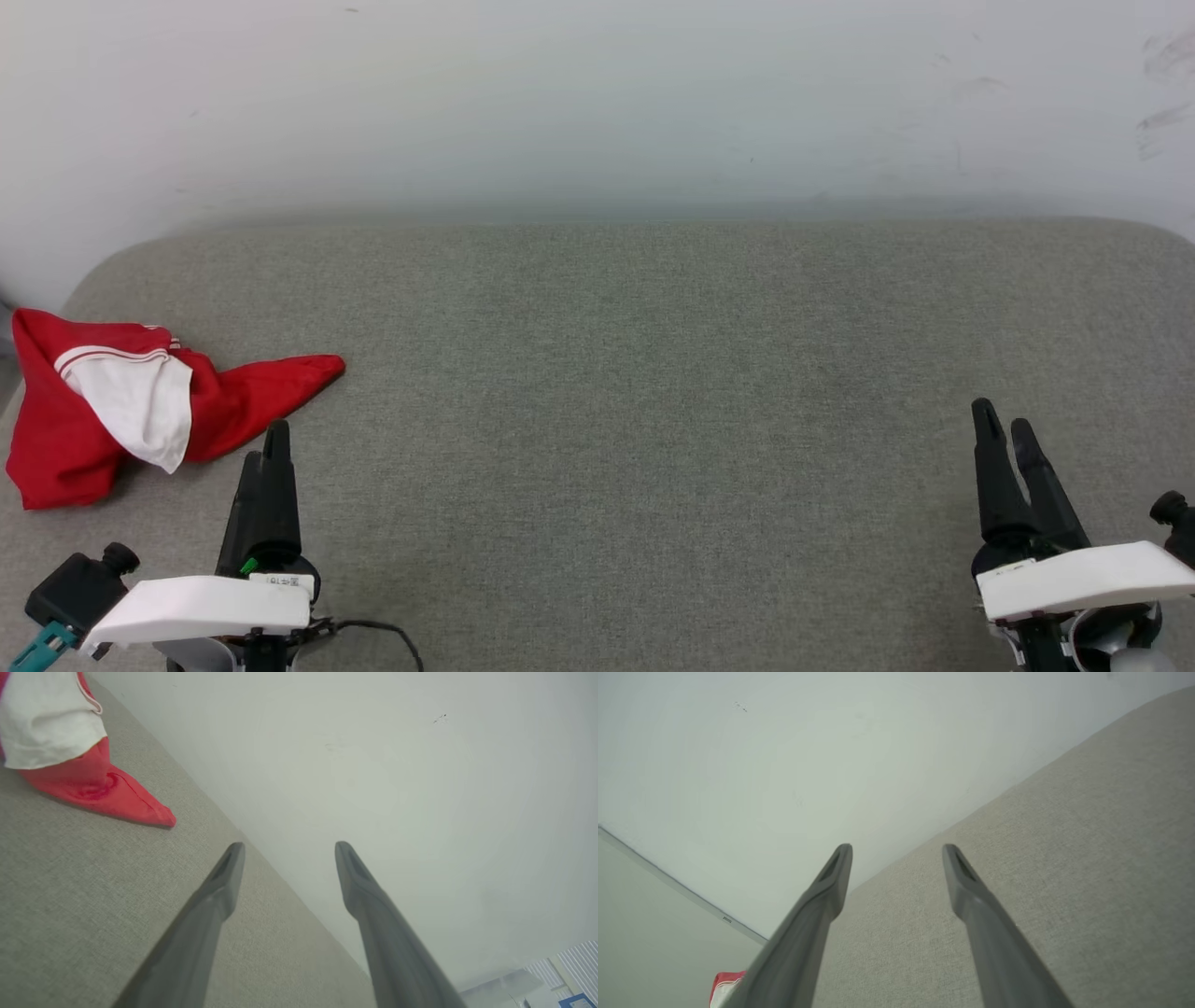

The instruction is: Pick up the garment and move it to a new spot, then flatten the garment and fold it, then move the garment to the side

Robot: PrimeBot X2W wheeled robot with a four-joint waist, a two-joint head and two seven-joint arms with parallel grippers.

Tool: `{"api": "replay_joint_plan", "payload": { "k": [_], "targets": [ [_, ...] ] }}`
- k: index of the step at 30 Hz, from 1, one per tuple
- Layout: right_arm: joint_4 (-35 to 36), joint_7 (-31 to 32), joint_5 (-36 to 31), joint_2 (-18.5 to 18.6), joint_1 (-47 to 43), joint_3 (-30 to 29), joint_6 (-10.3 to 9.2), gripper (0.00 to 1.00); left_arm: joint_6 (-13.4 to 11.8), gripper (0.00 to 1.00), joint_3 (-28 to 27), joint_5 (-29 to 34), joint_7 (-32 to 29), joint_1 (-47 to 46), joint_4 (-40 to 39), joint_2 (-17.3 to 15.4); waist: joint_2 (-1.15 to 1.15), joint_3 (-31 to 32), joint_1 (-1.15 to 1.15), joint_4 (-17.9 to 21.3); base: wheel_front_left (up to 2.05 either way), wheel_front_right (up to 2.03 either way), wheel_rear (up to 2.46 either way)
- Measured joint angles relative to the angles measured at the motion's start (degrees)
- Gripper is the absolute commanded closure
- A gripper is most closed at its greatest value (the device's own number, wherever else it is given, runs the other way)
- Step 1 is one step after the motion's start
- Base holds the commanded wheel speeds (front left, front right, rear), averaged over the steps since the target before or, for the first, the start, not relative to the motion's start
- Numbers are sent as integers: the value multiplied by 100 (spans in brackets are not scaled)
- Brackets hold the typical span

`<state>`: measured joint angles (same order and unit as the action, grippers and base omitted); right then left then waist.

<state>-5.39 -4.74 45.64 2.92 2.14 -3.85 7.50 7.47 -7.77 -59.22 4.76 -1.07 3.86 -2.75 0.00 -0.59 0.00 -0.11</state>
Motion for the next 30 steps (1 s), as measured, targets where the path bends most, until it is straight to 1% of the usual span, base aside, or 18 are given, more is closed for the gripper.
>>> {"api": "replay_joint_plan", "payload": {
  "k": [4,9,14,19,23,30],
  "targets": [
    [157,-65,-550,-1,-7,97,0,0,-68,0,125,482,66,74,-208,-3,0,-15,0,1,0,0,0],
    [337,-148,-1212,0,-7,174,0,0,-200,0,372,1273,158,85,-459,-4,0,-33,0,0,0,0,0],
    [441,-236,-1713,0,-8,215,0,0,-378,0,627,1916,243,98,-706,-3,0,-43,0,2,0,0,0],
    [487,-315,-2220,0,-15,240,0,0,-479,0,886,2565,311,118,-843,-5,0,-49,0,9,0,0,0],
    [467,-381,-2538,1,-46,190,0,0,-602,0,1049,2909,378,157,-906,-5,0,-52,0,14,0,0,0],
    [455,-480,-3087,0,-78,222,0,0,-721,0,1329,3601,478,204,-871,-4,0,-56,0,22,0,0,0]
  ]
}}
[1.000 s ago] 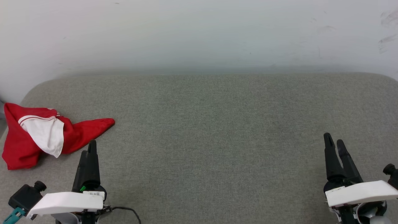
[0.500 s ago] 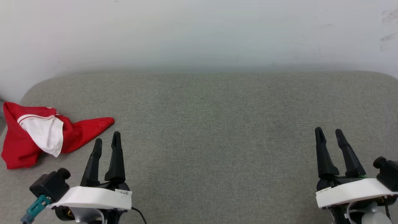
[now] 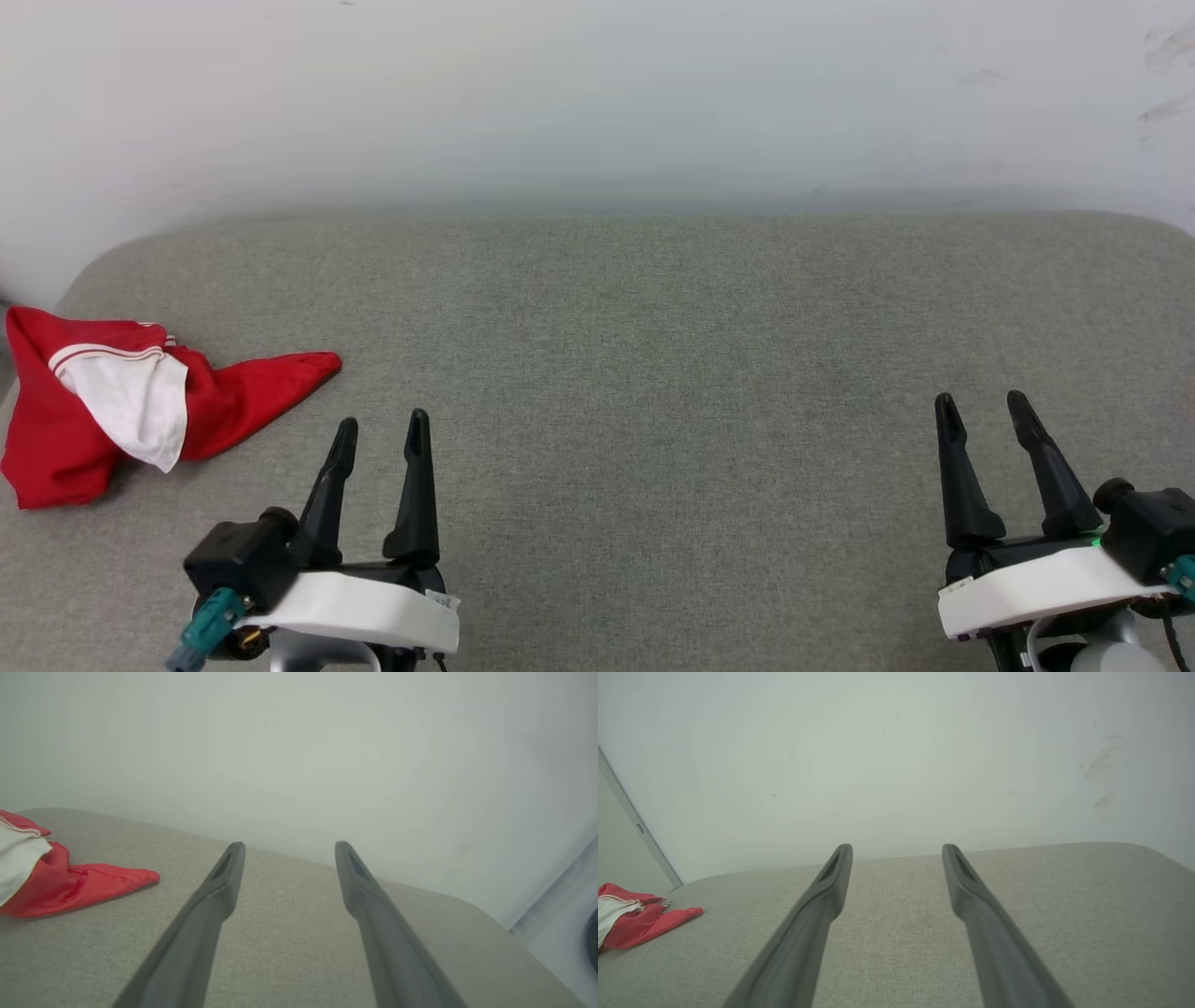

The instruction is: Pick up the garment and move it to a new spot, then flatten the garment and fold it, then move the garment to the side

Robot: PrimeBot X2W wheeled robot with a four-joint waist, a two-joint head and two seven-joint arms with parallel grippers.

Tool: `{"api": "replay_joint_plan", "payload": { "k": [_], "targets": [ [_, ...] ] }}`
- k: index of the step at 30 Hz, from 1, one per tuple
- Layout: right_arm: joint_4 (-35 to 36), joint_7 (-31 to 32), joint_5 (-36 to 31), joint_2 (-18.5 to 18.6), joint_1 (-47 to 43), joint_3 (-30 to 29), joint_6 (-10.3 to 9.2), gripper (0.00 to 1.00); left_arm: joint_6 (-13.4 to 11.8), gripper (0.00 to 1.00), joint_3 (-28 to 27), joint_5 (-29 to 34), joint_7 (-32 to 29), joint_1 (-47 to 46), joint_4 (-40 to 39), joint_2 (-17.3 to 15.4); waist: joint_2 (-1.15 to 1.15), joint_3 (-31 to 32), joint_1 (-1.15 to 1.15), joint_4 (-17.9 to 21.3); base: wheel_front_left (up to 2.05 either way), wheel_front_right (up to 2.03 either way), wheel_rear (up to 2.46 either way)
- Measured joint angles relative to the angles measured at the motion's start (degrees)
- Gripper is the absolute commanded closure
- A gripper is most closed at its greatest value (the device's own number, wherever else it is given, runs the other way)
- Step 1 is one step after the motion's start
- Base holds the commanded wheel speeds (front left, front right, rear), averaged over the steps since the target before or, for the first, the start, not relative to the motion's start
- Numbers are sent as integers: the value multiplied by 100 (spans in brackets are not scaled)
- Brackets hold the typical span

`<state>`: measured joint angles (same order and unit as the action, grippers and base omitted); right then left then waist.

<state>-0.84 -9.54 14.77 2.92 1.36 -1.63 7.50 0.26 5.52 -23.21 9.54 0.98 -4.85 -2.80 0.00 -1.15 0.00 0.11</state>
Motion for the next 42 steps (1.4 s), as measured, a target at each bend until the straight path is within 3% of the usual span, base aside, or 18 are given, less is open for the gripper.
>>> {"api": "replay_joint_plan", "payload": {
  "k": [17,28,42],
  "targets": [
    [92,-213,-899,0,-18,53,0,0,-331,0,438,938,224,27,120,-147,0,-1,0,24,0,0,0],
    [-22,-348,-427,1,-35,36,0,0,-97,0,256,1073,344,120,125,-43,0,19,0,49,0,0,0],
    [18,-485,-934,1,-54,107,0,0,-52,0,285,1772,485,207,134,-16,0,18,0,102,0,0,0]
  ]
}}
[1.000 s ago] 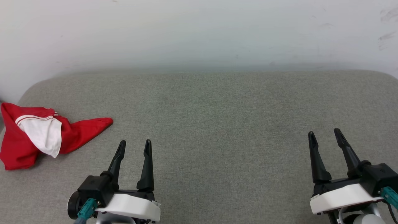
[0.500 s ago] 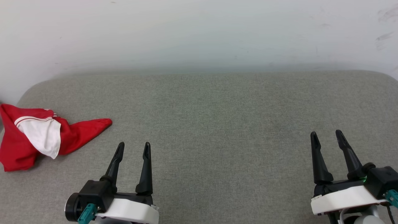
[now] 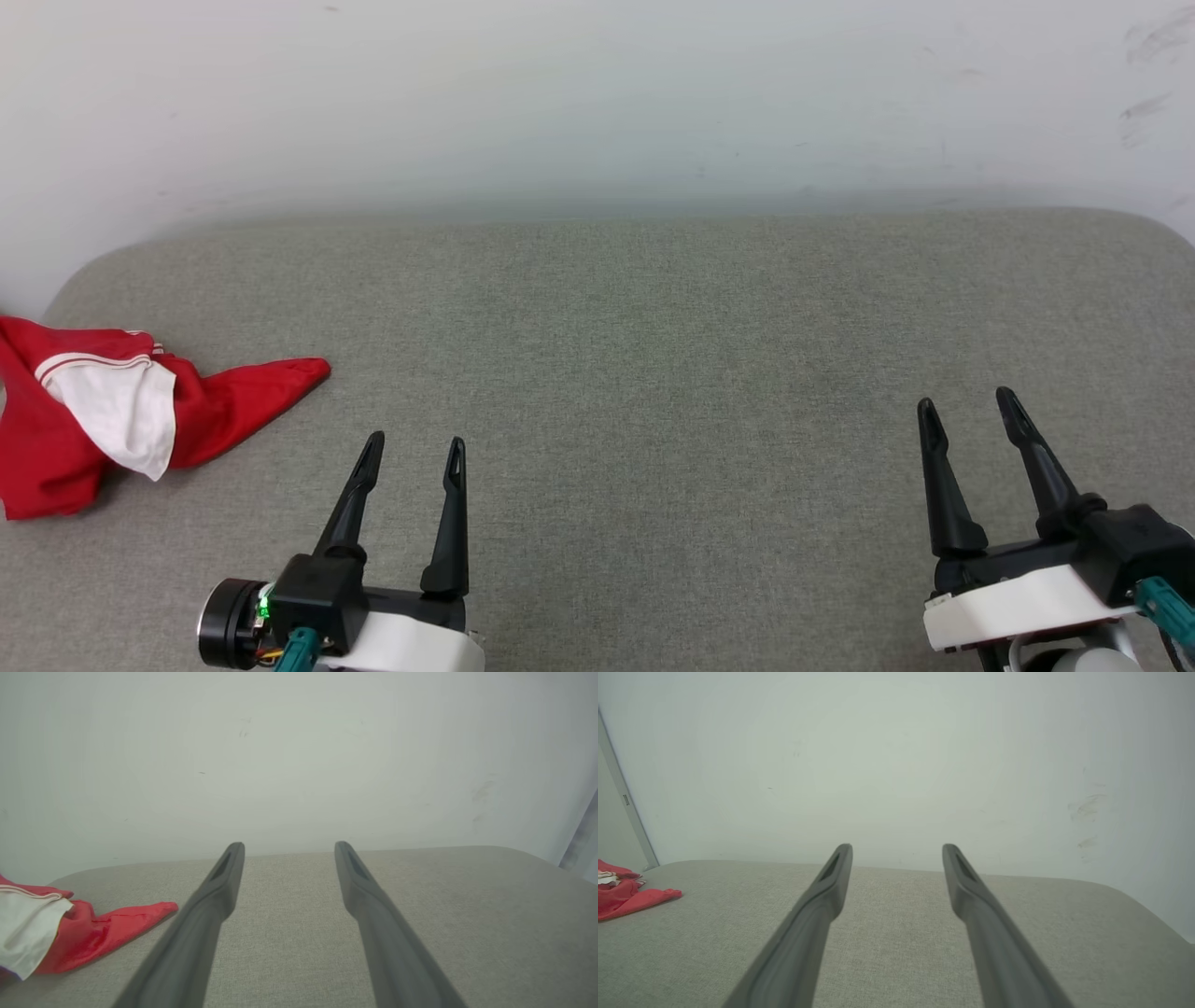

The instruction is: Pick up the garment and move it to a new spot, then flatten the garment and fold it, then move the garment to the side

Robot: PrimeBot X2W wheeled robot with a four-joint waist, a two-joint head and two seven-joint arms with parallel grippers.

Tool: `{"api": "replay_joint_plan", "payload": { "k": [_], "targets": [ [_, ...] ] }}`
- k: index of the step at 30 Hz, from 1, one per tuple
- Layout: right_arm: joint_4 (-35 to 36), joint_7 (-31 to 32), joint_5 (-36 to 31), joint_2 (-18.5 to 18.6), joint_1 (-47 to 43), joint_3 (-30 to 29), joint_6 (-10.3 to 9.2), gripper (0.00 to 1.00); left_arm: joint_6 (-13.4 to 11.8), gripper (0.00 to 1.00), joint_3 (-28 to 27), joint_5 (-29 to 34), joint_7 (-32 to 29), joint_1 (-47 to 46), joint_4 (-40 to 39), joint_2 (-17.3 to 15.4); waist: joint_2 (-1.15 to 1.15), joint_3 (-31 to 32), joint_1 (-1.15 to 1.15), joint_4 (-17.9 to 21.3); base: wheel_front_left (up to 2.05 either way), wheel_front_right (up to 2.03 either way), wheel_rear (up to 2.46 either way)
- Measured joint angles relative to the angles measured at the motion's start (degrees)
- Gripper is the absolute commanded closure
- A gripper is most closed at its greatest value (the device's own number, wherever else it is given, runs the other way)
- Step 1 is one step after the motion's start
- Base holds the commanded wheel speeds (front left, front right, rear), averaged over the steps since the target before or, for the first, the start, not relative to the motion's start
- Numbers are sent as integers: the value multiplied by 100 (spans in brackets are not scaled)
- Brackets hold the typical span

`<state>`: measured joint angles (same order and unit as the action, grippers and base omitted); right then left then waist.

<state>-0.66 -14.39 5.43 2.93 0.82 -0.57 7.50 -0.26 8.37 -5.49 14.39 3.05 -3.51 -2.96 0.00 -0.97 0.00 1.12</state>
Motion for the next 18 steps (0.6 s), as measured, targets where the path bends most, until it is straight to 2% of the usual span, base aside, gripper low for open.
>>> {"api": "replay_joint_plan", "payload": {
  "k": [11,18],
  "targets": [
    [37,-66,-163,0,-33,159,0,0,-23,0,34,116,60,15,11,1,0,-16,0,-44,0,0,0],
    [45,-68,-82,0,-92,381,1,0,10,0,21,121,68,15,102,2,0,-2,0,-229,0,0,0]
  ]
}}
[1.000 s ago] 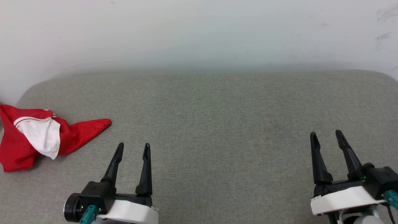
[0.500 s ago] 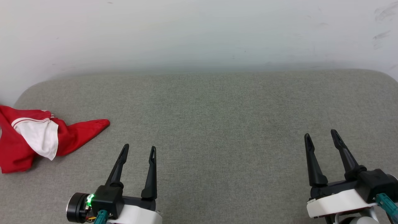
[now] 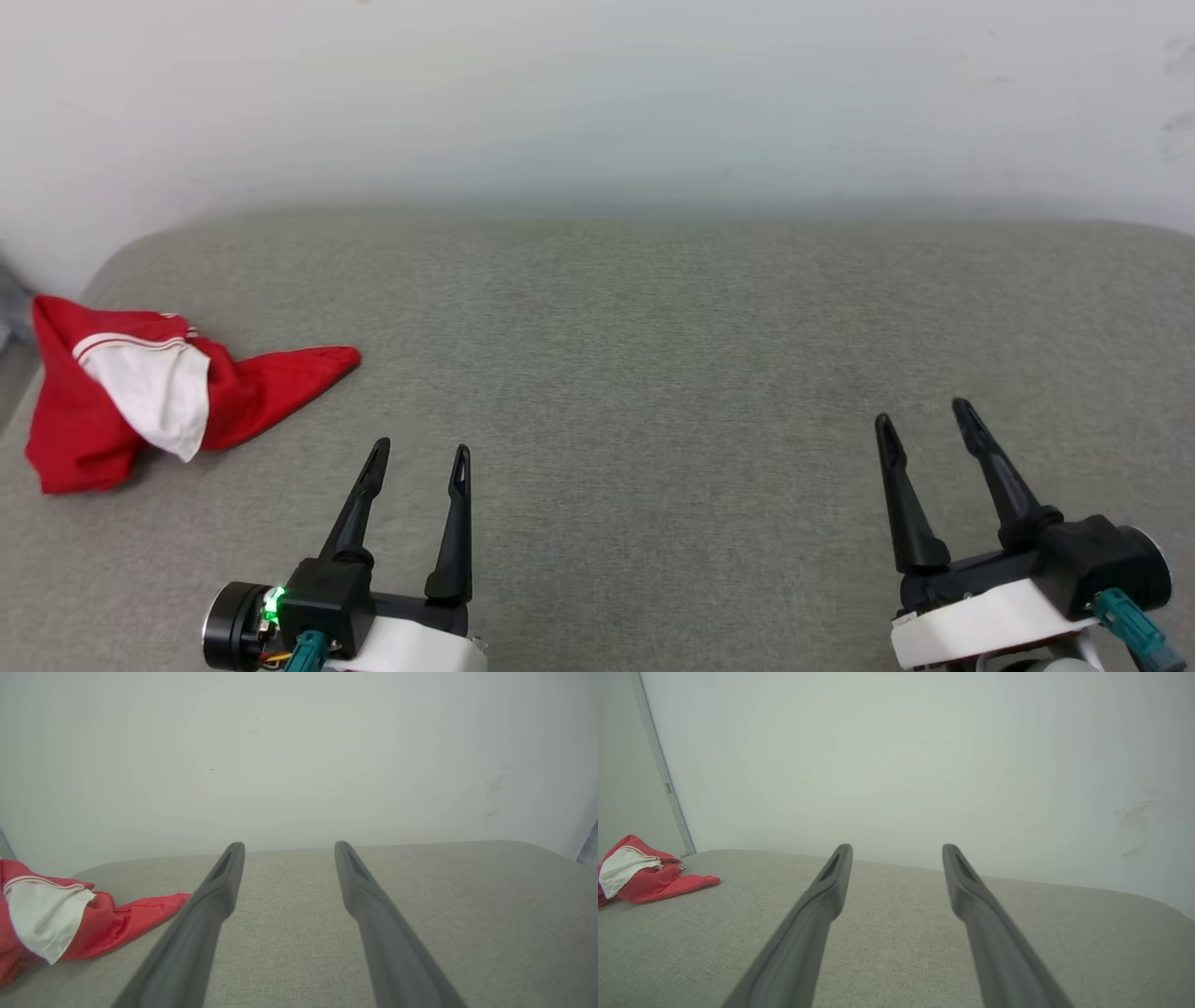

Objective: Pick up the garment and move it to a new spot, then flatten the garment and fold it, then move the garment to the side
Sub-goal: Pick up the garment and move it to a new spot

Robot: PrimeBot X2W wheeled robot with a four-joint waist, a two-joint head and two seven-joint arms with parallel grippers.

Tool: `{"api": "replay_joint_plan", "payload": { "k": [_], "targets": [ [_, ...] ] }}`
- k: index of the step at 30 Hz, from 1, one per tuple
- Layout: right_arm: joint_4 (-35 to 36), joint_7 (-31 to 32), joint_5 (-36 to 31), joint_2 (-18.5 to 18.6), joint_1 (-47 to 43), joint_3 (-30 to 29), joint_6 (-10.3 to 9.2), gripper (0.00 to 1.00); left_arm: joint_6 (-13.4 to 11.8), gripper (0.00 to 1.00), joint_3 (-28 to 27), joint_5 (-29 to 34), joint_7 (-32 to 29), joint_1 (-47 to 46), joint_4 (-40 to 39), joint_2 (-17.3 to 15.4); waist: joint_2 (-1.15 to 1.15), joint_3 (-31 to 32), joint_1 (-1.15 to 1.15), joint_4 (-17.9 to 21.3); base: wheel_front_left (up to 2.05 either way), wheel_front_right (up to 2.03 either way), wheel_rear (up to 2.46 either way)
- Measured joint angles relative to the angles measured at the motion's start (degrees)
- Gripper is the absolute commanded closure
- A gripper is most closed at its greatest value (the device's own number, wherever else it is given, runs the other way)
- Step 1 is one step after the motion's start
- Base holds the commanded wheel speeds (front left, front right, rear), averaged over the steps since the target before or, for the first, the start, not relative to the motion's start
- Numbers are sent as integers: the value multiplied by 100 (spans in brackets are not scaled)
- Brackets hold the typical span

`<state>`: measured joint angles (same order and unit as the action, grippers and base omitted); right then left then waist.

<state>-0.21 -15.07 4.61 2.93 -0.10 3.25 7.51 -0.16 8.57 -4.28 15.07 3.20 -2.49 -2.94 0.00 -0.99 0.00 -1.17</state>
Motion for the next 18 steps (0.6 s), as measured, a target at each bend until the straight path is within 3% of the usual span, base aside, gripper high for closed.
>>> {"api": "replay_joint_plan", "payload": {
  "k": [18],
  "targets": [
    [-44,-1,49,0,-85,320,0,0,37,0,-81,24,0,85,83,-1,0,74,0,-1151,0,0,0]
  ]
}}
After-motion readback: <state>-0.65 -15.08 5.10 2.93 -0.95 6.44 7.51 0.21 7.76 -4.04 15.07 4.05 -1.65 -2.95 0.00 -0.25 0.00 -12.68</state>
